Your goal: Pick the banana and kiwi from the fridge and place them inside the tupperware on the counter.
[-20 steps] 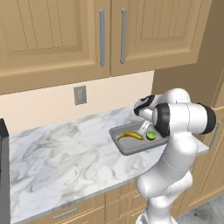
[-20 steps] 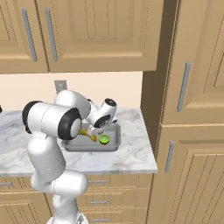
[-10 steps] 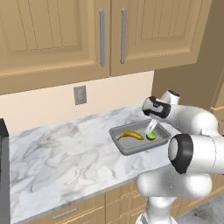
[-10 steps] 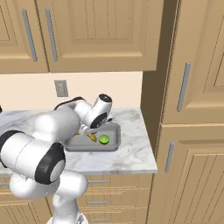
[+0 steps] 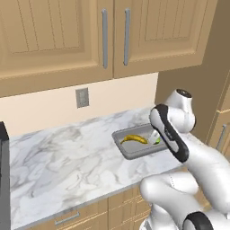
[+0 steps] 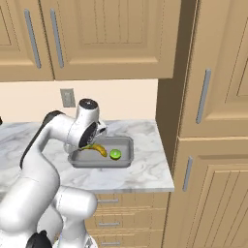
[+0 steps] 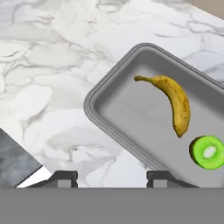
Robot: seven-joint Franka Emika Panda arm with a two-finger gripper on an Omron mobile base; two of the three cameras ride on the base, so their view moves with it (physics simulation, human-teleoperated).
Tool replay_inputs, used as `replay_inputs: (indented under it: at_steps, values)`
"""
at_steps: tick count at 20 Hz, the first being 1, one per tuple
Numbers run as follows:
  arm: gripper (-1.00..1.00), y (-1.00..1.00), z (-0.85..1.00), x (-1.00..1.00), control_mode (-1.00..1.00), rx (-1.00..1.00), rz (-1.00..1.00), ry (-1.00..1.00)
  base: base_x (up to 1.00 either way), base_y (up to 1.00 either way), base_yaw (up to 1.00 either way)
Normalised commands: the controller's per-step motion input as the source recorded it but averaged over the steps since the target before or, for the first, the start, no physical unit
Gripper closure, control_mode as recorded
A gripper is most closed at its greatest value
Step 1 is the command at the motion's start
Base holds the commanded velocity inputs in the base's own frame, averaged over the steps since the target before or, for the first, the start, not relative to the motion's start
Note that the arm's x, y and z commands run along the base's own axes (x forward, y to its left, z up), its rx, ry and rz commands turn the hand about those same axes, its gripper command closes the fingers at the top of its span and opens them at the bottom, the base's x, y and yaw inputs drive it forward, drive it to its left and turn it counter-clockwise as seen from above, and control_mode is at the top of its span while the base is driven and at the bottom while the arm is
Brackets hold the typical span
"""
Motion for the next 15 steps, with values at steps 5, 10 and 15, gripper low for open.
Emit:
replay_inputs:
  at_steps: [5, 10, 15]
  values:
    - [-1.00, -0.40, 0.25, -1.00, -1.00, 0.00, -0.13, -0.20, 0.00, 0.00, 0.00]
    - [-1.00, -0.49, 0.56, -0.99, -1.00, 0.00, -0.06, -0.25, 0.00, 0.00, 0.00]
    - [-1.00, -0.51, 0.79, -0.88, -1.00, 0.00, 0.00, -0.22, 0.00, 0.00, 0.00]
